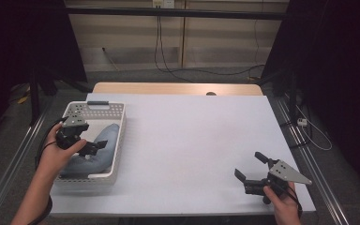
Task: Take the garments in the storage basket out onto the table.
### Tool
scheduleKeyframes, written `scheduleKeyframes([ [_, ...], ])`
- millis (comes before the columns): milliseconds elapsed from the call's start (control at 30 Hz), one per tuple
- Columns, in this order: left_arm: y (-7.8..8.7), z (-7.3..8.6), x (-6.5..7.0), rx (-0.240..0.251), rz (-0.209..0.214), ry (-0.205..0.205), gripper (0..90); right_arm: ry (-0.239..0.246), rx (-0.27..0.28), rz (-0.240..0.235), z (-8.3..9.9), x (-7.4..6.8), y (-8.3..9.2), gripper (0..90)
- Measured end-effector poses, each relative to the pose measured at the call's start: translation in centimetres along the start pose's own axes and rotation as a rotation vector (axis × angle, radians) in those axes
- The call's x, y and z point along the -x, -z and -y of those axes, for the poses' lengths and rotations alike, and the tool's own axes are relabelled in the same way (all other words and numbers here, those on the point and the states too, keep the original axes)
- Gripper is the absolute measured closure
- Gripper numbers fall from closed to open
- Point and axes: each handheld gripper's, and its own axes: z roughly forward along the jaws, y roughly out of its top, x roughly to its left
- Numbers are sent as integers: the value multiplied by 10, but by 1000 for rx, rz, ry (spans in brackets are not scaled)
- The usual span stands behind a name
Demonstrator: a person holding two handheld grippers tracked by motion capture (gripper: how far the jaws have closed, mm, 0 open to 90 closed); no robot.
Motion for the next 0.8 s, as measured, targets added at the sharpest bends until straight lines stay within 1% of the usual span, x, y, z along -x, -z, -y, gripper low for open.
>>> scheduleKeyframes([
  [100, -2, 1, -1, -19, -8, -7, 40, -1, 0, -2, 0, 0, 0, 3],
  [133, -3, 1, -1, -43, -3, -14, 40, -1, -2, -4, 0, 0, 0, 3],
  [267, -4, 1, -1, -51, 0, -23, 43, 2, -5, -6, 0, 0, 0, 4],
  [367, -5, 3, -1, -69, 7, -34, 43, 1, -3, -5, 0, 0, 0, 4],
  [533, -7, 5, -2, -68, 13, -21, 39, 1, -4, -4, 0, 0, 0, 4],
  [800, -7, 5, -2, -79, 18, -18, 41, 1, -5, -4, 0, 0, 0, 4],
])
